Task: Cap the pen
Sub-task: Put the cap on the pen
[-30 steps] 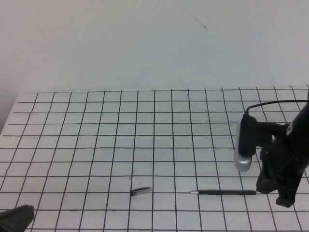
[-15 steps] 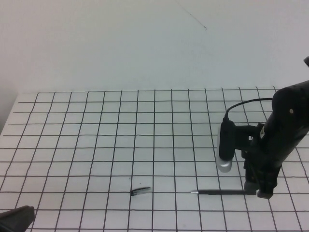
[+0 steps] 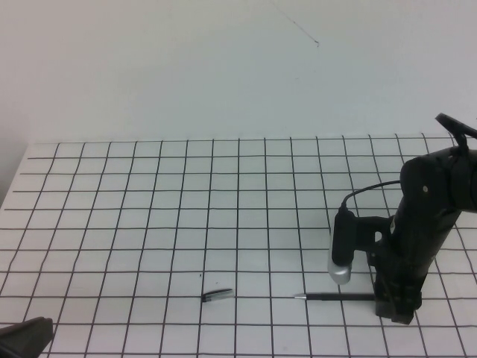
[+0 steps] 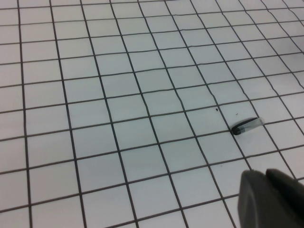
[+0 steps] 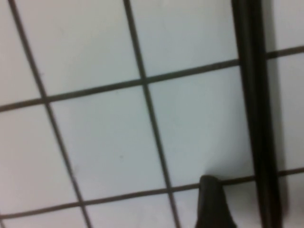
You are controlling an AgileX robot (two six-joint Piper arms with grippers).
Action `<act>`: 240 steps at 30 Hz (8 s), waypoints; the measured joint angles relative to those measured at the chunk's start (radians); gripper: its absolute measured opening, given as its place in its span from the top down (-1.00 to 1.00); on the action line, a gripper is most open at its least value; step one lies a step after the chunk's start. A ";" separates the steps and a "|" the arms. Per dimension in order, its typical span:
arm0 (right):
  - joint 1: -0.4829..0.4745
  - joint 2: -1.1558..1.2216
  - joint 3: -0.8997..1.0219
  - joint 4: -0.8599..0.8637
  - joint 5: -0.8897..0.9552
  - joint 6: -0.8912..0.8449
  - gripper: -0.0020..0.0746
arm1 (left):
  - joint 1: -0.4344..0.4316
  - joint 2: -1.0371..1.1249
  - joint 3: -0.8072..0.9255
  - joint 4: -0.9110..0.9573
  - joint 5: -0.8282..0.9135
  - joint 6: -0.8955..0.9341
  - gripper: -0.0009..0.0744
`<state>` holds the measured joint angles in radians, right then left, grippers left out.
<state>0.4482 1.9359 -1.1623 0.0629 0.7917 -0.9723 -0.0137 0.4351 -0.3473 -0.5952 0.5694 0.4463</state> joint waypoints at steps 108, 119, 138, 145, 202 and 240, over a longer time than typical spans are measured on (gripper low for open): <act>-0.040 -0.458 -0.277 -0.166 0.429 0.546 0.79 | -0.569 1.527 -0.961 0.544 0.258 0.235 0.15; -0.040 -0.458 -0.277 -0.153 0.429 0.572 0.79 | -0.569 1.527 -0.961 0.524 0.243 0.258 0.14; -0.040 -0.458 -0.277 -0.104 0.429 0.574 0.79 | -0.569 1.554 -0.967 0.487 0.277 0.185 0.97; -0.040 -0.458 -0.277 -0.085 0.429 0.576 0.79 | -0.569 1.554 -0.967 0.464 0.279 0.151 0.76; -0.040 -0.772 0.491 0.805 0.355 0.436 0.79 | -0.622 0.715 -0.083 1.048 -1.121 0.528 0.97; 0.098 -0.513 0.233 0.744 0.414 0.447 0.79 | -0.622 0.739 -0.082 1.142 -1.043 0.507 0.98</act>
<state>0.5460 1.4233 -0.9291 0.8064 1.2055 -0.5256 -0.6352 1.1741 -0.4291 0.5467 -0.4734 0.9533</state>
